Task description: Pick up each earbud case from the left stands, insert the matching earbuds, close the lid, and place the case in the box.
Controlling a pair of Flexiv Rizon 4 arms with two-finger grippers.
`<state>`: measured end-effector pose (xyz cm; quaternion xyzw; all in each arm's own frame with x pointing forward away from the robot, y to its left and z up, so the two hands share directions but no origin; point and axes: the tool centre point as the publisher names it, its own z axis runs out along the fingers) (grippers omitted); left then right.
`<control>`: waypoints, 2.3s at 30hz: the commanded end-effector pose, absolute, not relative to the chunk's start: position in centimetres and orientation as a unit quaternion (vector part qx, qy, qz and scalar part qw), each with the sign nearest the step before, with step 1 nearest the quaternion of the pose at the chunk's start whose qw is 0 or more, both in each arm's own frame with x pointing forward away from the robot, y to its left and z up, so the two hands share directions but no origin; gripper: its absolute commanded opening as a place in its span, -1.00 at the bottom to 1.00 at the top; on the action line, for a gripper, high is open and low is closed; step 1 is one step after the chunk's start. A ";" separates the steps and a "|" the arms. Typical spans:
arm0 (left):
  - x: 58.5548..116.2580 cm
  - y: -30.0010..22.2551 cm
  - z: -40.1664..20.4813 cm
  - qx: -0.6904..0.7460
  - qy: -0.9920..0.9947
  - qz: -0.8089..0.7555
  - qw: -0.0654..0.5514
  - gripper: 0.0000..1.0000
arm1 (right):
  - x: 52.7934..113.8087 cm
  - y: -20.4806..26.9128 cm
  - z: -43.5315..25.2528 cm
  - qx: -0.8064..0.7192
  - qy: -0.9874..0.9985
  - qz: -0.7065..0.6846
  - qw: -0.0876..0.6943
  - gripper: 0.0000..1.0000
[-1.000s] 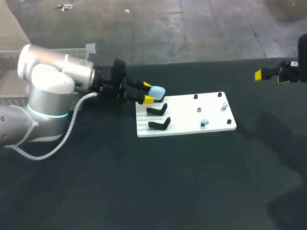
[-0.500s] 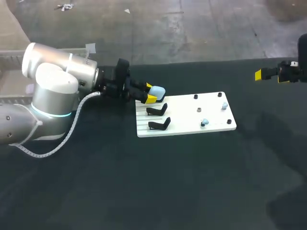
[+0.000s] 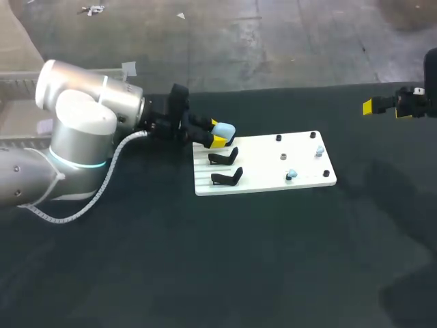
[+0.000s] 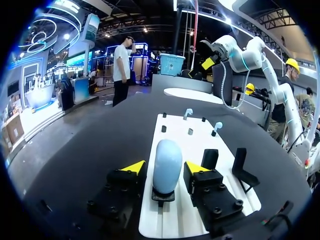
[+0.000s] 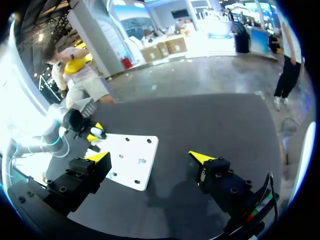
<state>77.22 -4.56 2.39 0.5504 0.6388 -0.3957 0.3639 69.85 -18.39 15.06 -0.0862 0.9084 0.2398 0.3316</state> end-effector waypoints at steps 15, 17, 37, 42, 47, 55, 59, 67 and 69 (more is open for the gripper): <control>77.2 -4.7 1.9 0.543 0.644 -0.397 0.365 -0.41 | 69.9 -18.4 15.0 -0.087 0.908 0.241 0.331 1.00; 77.2 -4.7 1.9 0.543 0.644 -0.397 0.364 -0.47 | 69.9 -18.4 15.0 -0.087 0.908 0.241 0.331 1.00; 77.1 -3.4 5.4 0.524 0.649 -0.390 0.390 -1.00 | 69.9 -18.4 15.0 -0.087 0.908 0.241 0.331 1.00; 76.5 -3.2 7.4 0.520 0.648 -0.394 0.394 -1.00 | 69.9 -18.4 15.0 -0.087 0.908 0.241 0.331 1.00; 75.8 -3.6 9.5 0.527 0.638 -0.393 0.400 -1.00 | 70.0 -17.9 15.0 -0.091 0.906 0.247 0.332 1.00; 75.5 -6.1 11.1 0.550 0.635 -0.365 0.402 -1.00 | 70.6 -12.8 14.8 -0.125 0.909 0.249 0.310 1.00; 75.9 -7.3 11.0 0.554 0.634 -0.361 0.400 -1.00 | 70.6 -10.2 14.7 -0.150 0.905 0.267 0.296 1.00; 76.1 -9.4 11.8 0.564 0.629 -0.353 0.403 -1.00 | 70.4 -6.1 14.0 -0.180 0.901 0.286 0.271 1.00; 76.0 -10.0 12.1 0.566 0.629 -0.347 0.404 -1.00 | 70.4 -5.0 13.6 -0.186 0.900 0.293 0.264 1.00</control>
